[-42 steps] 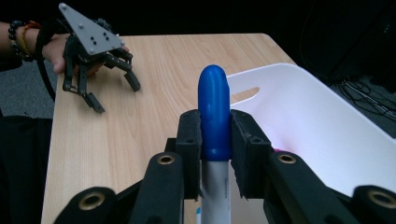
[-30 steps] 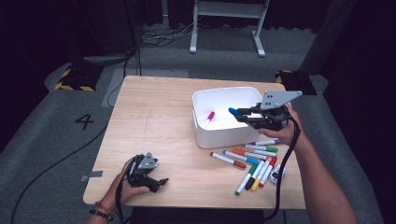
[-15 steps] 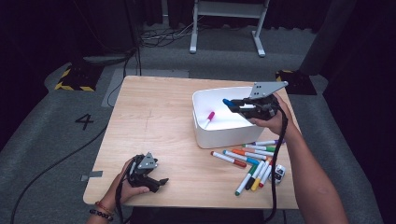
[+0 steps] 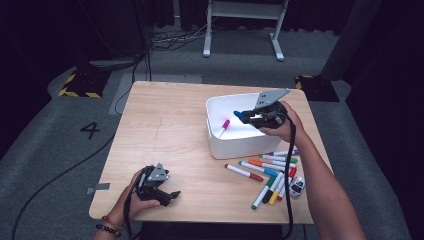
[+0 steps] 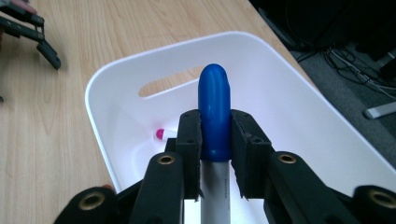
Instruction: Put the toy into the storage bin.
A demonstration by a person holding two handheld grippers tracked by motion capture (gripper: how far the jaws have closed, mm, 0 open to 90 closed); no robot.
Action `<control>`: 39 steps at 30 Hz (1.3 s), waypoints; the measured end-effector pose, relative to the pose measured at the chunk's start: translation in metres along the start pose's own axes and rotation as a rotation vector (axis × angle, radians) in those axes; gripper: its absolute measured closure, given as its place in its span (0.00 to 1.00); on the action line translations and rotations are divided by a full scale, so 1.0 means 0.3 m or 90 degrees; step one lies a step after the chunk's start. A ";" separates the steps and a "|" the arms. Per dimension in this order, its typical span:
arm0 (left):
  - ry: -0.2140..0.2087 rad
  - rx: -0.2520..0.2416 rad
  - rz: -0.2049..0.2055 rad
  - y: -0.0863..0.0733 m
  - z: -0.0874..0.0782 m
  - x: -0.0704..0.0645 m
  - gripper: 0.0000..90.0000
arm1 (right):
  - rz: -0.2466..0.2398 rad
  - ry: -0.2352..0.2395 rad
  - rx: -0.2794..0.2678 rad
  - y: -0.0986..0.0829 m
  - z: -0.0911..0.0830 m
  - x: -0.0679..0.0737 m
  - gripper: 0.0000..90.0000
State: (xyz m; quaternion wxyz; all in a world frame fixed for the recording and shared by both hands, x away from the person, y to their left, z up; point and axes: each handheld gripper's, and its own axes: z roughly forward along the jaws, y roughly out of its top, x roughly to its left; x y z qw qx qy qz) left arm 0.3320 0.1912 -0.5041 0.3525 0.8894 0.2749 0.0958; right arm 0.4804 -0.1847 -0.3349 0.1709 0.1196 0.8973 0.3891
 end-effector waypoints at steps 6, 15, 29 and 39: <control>-0.001 0.000 0.000 0.000 0.000 0.000 0.15 | -0.016 0.020 0.044 -0.022 0.027 0.000 0.82; -0.002 0.000 -0.001 0.000 0.000 0.001 0.15 | -0.033 0.038 0.138 -0.033 0.073 -0.001 0.82; 0.000 0.000 0.000 0.000 -0.001 0.001 0.15 | -0.046 0.060 0.201 -0.041 0.114 0.013 0.81; -0.001 0.001 -0.001 0.000 0.000 0.000 0.15 | -0.002 0.015 0.105 -0.056 0.034 0.012 0.72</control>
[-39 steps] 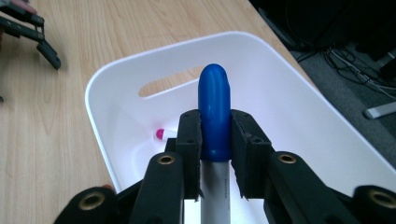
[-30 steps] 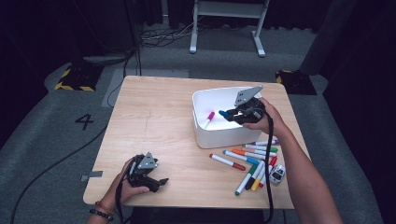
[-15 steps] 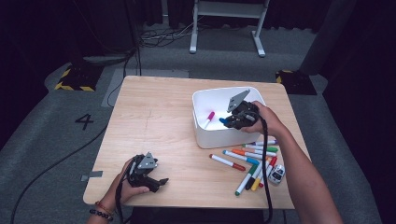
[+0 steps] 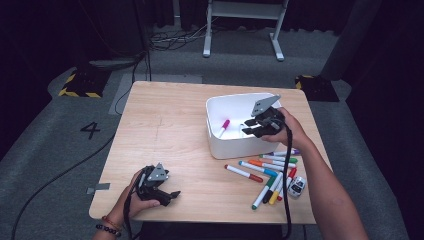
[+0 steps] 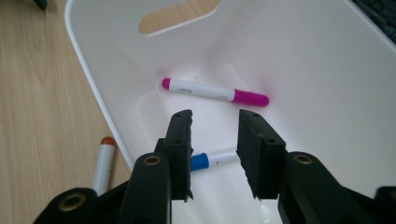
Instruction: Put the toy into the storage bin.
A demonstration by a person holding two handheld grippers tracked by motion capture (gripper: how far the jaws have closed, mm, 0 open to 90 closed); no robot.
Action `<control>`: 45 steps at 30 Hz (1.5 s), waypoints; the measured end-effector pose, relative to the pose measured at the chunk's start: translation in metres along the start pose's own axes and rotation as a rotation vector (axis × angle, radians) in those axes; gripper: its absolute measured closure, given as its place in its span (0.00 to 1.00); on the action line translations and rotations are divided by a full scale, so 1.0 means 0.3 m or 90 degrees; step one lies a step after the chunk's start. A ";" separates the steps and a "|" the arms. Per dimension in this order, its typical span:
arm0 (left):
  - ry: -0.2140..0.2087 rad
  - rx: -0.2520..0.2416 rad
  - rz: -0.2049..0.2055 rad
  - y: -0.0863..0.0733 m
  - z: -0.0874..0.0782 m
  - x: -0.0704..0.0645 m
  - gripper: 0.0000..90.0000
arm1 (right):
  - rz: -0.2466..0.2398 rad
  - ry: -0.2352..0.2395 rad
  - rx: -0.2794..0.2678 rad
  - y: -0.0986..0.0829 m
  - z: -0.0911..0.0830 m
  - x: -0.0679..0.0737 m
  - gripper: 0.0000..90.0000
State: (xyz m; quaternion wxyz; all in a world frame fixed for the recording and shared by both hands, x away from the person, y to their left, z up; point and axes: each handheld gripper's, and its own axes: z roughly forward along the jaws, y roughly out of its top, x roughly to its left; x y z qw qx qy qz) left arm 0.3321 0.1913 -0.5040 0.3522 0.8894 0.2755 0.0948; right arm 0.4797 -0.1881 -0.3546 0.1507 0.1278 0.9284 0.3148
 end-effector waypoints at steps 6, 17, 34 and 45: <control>0.000 0.000 0.000 0.000 0.000 0.000 0.15 | 0.041 -0.033 -0.087 -0.034 -0.097 0.007 0.70; 0.000 -0.001 0.000 0.000 0.000 0.000 0.15 | 0.027 -0.039 -0.164 -0.150 -0.221 0.141 0.67; 0.001 -0.001 0.000 0.000 0.000 -0.001 0.15 | 0.047 0.082 -0.084 -0.347 -0.028 0.341 0.61; 0.001 -0.001 0.001 0.000 0.001 0.000 0.15 | 0.075 0.086 -0.022 -0.410 0.104 0.348 0.60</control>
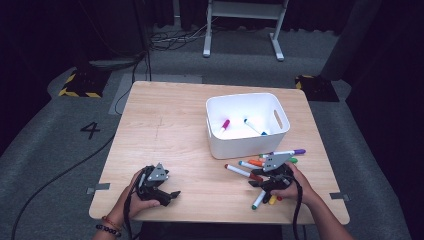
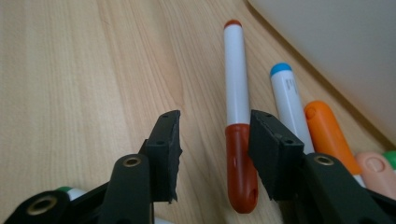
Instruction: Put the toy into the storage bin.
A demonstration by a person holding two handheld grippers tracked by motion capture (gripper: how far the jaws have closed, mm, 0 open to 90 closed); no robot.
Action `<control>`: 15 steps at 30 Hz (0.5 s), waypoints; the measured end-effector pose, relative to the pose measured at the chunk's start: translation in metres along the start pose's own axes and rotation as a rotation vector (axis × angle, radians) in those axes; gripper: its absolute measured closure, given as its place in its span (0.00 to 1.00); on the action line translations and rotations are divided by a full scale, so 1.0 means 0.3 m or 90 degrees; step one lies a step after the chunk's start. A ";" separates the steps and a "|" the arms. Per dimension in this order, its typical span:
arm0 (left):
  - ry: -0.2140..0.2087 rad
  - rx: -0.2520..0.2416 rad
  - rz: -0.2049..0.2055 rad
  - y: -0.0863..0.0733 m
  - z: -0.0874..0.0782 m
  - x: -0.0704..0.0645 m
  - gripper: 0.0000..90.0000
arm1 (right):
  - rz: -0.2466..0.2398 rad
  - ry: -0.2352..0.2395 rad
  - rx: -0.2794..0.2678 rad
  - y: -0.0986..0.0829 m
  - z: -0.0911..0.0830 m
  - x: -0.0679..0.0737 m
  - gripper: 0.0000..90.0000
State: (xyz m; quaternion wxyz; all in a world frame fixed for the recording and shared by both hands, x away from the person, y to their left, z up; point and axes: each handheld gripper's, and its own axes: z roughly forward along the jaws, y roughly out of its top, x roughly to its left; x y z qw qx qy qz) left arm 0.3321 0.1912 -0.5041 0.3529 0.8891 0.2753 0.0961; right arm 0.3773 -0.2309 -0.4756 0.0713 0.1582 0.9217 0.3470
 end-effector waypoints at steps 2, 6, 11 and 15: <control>0.000 0.000 0.000 0.000 0.000 0.000 0.15 | 0.009 -0.006 0.013 -0.003 0.011 -0.004 0.60; 0.000 0.000 0.000 0.000 0.000 0.000 0.15 | 0.025 -0.013 0.033 0.005 0.027 -0.001 0.60; 0.000 -0.001 0.000 0.000 0.000 0.000 0.15 | 0.026 -0.014 0.035 0.007 0.053 -0.004 0.65; 0.000 0.001 0.000 0.000 0.000 0.000 0.15 | 0.021 -0.012 0.025 0.014 0.062 0.009 0.77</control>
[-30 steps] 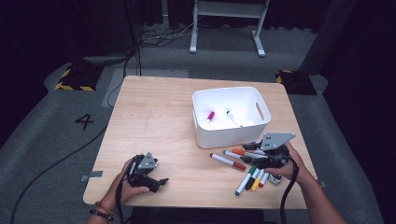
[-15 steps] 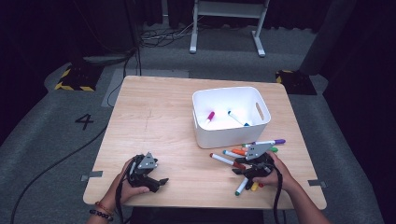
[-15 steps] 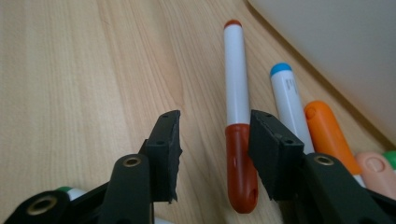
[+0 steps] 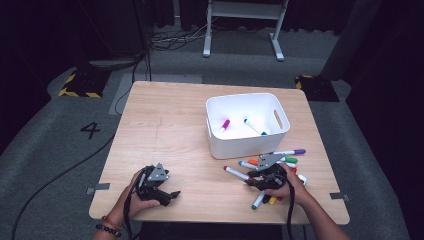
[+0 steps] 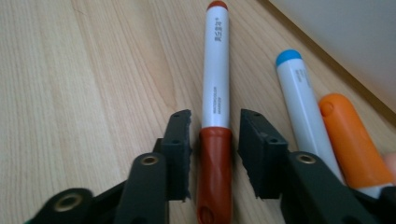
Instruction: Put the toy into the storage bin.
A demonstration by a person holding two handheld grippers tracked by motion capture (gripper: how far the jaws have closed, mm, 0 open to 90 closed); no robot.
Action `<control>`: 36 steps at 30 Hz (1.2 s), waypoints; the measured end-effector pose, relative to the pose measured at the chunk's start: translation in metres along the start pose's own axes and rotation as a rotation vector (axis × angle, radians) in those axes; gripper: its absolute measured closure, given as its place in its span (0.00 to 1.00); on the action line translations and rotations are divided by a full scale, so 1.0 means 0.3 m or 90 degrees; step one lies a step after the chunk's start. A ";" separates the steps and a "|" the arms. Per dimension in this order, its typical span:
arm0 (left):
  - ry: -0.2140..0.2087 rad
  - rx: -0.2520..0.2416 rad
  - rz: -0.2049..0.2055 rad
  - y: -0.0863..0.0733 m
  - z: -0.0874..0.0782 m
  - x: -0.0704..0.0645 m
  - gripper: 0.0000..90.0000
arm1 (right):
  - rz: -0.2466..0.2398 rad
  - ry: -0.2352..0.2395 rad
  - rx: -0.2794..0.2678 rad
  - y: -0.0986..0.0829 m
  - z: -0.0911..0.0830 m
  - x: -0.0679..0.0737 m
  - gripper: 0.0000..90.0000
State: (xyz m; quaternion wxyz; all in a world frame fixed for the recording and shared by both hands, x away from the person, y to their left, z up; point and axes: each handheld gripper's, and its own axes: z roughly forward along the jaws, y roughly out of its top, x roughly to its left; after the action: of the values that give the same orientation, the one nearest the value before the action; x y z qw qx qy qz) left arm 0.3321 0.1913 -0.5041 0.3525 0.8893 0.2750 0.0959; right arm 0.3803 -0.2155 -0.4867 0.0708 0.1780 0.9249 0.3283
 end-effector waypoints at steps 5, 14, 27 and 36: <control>0.001 0.000 0.000 0.000 0.000 0.000 0.15 | 0.013 -0.012 0.006 0.008 0.002 0.011 0.82; 0.000 0.000 0.000 0.000 0.000 0.000 0.15 | 0.024 -0.011 -0.036 0.004 -0.039 0.009 0.82; 0.000 0.001 -0.002 0.000 0.000 0.000 0.15 | -0.023 -0.058 -0.099 0.057 -0.182 0.029 0.82; -0.002 0.000 -0.004 0.000 0.001 -0.001 0.15 | -0.074 -0.038 -0.177 0.083 -0.276 0.019 0.82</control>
State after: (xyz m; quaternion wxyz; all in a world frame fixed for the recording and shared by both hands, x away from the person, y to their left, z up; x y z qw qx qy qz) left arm 0.3319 0.1910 -0.5044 0.3532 0.8887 0.2770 0.0931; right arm 0.3615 -0.2437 -0.4070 0.1415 0.1222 0.8767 0.4432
